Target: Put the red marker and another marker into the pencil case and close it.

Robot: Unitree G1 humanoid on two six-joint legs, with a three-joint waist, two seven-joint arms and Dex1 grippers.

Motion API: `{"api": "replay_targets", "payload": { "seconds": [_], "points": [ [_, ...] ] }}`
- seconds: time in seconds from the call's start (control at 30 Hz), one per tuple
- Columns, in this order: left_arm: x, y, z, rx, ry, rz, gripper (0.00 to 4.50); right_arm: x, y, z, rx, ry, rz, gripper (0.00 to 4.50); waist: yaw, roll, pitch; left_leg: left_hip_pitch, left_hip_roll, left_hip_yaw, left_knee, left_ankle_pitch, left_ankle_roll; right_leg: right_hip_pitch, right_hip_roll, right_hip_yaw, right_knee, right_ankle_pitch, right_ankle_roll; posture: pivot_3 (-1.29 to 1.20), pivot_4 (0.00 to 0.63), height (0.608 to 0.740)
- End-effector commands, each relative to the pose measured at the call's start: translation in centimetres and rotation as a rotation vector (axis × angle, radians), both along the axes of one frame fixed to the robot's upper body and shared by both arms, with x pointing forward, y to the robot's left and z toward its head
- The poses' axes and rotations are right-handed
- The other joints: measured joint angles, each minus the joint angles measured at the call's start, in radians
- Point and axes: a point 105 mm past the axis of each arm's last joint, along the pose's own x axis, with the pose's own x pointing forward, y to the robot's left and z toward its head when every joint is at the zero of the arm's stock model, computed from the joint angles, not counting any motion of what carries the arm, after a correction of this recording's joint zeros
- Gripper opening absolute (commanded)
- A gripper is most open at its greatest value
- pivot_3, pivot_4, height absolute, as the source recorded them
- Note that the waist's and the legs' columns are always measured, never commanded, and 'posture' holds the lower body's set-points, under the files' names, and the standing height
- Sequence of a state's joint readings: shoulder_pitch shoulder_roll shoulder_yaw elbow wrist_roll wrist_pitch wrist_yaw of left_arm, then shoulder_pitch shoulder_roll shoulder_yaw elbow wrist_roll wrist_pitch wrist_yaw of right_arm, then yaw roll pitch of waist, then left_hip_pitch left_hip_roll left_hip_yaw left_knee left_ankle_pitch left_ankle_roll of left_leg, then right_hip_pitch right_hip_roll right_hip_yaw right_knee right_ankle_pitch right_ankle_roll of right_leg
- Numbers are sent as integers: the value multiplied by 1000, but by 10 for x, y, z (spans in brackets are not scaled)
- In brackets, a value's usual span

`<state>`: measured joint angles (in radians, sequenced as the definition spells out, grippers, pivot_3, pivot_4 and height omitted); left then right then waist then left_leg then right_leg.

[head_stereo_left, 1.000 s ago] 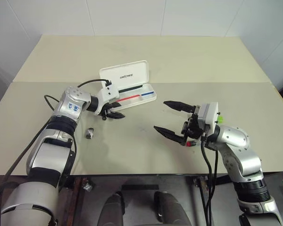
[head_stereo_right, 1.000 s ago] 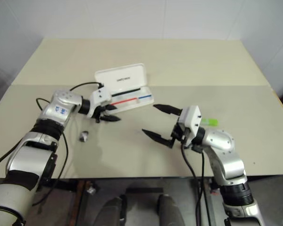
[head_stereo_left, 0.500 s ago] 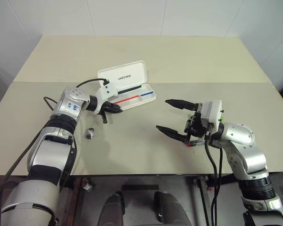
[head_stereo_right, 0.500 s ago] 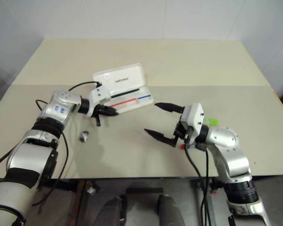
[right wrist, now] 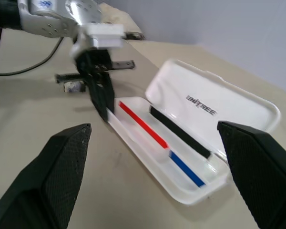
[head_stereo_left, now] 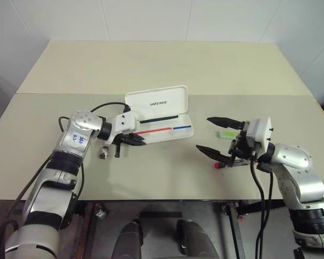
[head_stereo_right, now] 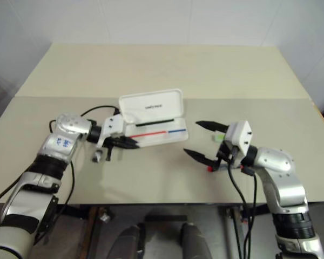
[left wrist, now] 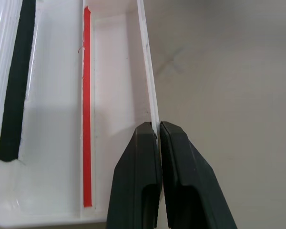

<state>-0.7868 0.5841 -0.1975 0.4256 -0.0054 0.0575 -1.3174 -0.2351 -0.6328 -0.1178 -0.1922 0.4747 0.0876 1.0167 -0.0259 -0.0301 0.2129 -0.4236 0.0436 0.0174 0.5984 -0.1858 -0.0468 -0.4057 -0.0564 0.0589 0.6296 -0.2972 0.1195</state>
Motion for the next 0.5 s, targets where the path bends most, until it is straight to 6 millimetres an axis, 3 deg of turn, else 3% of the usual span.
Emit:
{"api": "replay_targets", "payload": {
  "seconds": [0.03,0.23,0.5],
  "points": [
    [-11,-3,14,-29,-58,-42,41,-7,-16,3,-12,-19,-43,4500,0,0,0,0,0,0,1,0,0,0,0,0,1,0,0,0,150,740],
    [-23,-12,-2,-11,-29,-71,41,-16,-26,-2,-5,4,-94,4500,-4,0,0,0,1,1,6,0,1,1,0,1,2,0,-1,0,150,740],
    [-19,-20,-11,39,18,-48,41,-19,-21,-1,7,4,-92,4500,-2,0,0,2,1,1,13,0,2,8,0,1,-3,-4,-15,0,150,740]
  ]
}}
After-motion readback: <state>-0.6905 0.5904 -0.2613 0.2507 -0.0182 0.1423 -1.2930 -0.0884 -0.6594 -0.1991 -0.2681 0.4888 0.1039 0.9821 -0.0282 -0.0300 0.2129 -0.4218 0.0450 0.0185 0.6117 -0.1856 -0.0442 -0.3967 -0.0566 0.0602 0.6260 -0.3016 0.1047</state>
